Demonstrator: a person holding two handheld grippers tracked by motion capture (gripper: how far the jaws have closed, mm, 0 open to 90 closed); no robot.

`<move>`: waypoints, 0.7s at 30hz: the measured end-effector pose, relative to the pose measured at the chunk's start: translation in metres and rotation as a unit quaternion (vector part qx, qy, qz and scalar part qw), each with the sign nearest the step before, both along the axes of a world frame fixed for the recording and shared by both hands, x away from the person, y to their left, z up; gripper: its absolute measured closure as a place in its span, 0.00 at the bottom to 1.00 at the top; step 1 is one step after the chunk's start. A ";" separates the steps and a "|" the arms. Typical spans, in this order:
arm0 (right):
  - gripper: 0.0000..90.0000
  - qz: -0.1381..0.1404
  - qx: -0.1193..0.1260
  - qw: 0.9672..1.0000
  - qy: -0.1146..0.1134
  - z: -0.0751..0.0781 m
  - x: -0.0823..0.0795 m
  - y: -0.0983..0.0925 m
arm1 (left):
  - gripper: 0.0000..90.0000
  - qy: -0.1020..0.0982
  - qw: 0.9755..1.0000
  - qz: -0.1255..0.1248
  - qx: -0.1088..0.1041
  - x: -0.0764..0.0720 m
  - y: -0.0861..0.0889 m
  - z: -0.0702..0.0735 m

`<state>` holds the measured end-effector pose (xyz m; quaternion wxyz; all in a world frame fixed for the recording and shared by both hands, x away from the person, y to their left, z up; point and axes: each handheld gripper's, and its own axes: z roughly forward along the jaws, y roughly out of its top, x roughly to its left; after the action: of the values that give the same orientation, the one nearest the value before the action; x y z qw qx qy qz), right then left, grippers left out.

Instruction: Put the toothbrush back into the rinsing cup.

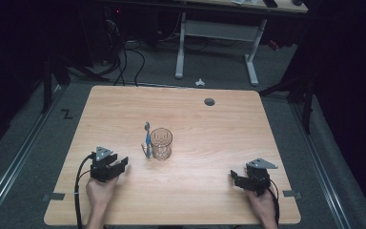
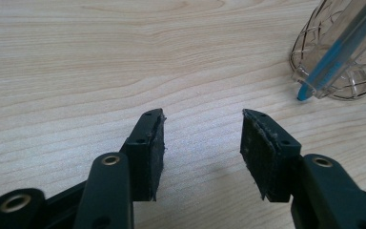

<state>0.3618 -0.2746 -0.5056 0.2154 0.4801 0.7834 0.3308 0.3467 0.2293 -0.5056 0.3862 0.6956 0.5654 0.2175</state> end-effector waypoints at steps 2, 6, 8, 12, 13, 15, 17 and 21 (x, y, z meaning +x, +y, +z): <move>0.29 0.000 0.000 1.000 0.000 0.000 0.000 0.000 | 0.56 0.001 1.000 0.002 -0.003 0.001 0.000 -0.001; 0.29 0.000 0.000 1.000 0.000 0.000 0.000 0.000 | 0.56 0.001 1.000 0.006 -0.004 0.002 0.001 -0.003; 0.29 0.000 0.000 1.000 0.000 0.000 0.000 0.000 | 0.56 0.001 1.000 0.007 -0.003 0.002 0.001 -0.003; 0.29 0.000 0.000 1.000 0.000 0.000 0.000 0.000 | 0.56 0.001 1.000 0.011 0.001 0.002 0.001 -0.004; 0.29 0.000 0.000 1.000 0.000 0.000 0.000 0.000 | 0.56 0.002 1.000 0.012 0.002 0.003 0.001 -0.005; 0.29 0.000 0.000 1.000 0.000 0.000 0.000 0.000 | 0.56 0.002 1.000 0.013 0.003 0.003 0.001 -0.005; 0.29 0.000 0.000 1.000 0.000 0.000 0.000 0.000 | 0.56 0.001 1.000 0.014 0.004 0.003 0.001 -0.005; 0.29 0.000 0.000 1.000 0.000 0.000 0.000 0.000 | 0.56 0.004 1.000 0.013 0.009 0.003 0.000 -0.005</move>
<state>0.3618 -0.2746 -0.5055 0.2155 0.4803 0.7833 0.3307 0.3498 0.2296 -0.5106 0.3750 0.6923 0.5740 0.2250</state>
